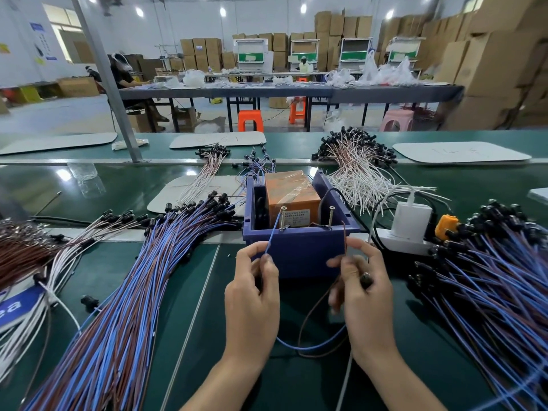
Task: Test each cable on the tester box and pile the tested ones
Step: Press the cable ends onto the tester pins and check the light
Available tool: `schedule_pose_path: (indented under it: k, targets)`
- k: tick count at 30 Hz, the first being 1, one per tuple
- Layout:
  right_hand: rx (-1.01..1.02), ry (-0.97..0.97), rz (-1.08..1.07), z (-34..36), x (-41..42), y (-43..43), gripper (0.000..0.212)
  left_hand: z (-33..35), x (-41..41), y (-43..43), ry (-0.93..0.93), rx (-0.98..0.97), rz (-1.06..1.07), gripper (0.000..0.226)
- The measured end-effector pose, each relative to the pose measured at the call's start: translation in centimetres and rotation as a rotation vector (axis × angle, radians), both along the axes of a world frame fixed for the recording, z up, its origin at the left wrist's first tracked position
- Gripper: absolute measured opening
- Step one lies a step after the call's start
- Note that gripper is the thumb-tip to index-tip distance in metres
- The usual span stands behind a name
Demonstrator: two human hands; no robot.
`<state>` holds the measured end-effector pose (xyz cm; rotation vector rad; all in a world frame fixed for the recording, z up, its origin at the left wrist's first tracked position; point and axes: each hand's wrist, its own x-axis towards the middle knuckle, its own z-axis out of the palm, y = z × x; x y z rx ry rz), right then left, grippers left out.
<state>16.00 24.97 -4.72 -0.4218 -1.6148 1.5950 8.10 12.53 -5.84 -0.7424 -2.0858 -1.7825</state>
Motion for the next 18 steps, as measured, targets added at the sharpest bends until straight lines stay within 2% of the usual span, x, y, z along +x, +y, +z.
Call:
schedule_pose_path:
  k: [10, 18]
  targets:
    - [-0.244, 0.032, 0.071, 0.37, 0.42, 0.84, 0.027, -0.11, -0.06, 0.02, -0.007, 0.020, -0.004, 0.012]
    - [-0.168, -0.018, 0.049, 0.15, 0.39, 0.76, 0.027, -0.22, -0.13, 0.07, -0.016, 0.014, -0.021, 0.012]
